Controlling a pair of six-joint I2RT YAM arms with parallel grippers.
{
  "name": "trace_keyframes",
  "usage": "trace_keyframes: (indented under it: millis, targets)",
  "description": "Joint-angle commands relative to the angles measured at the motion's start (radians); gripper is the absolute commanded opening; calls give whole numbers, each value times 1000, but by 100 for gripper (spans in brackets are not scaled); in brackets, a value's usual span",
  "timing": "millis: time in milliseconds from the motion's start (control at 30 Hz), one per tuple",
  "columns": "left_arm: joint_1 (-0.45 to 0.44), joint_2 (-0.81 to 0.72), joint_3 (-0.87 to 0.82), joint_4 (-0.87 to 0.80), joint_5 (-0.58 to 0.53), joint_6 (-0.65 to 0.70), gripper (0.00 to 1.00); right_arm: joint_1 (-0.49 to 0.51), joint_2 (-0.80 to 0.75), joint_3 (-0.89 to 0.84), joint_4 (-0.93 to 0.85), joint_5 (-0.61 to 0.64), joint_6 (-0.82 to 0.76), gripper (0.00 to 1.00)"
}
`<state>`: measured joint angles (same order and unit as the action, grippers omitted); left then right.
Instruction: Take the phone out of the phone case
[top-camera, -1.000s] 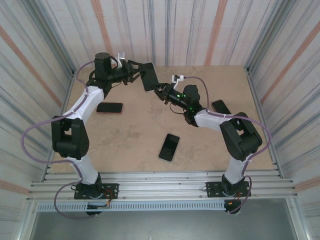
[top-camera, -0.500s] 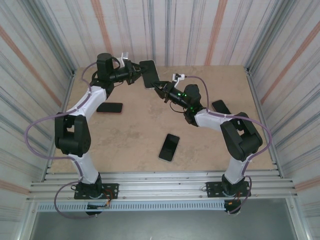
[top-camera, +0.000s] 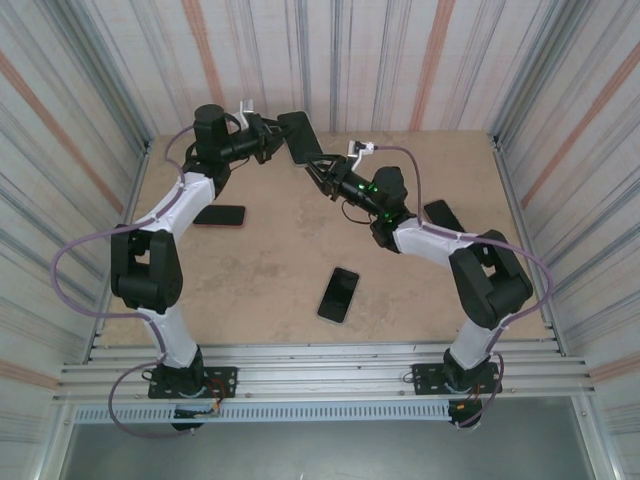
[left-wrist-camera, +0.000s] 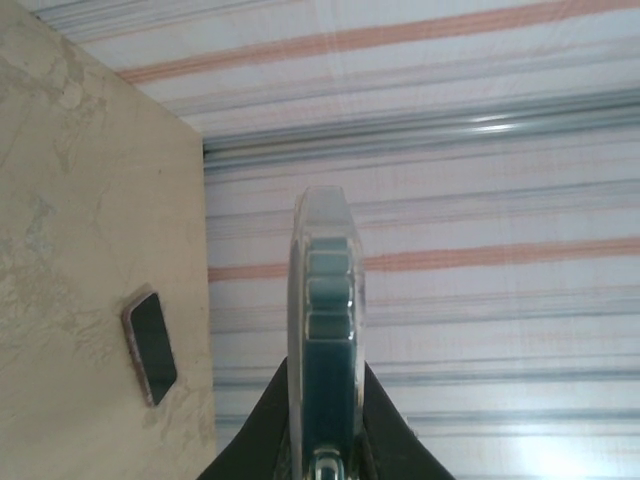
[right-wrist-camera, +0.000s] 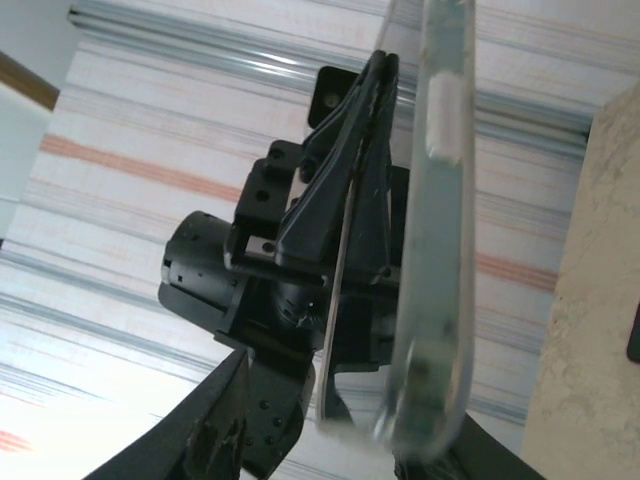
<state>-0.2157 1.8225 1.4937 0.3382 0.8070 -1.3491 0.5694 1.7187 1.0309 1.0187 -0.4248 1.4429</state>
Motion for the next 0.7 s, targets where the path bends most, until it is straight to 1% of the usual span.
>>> trace_keyframes:
  millis: [0,133,367,533,667]
  targets:
    - [-12,-15,13,113,-82,-67,0,15,-32,-42,47,47,-97,41]
    - [-20,-25,17,105,-116,-71,0,29,-30,-52,71,55,-138,40]
    - [-31,-38,16,90,-123,-71,0,31,-17,-30,110,73,-174,34]
    - [-36,-44,17,78,-126,-67,0,29,8,-8,128,68,-164,28]
    - [-39,-48,17,78,-127,-67,0,26,21,11,126,60,-160,26]
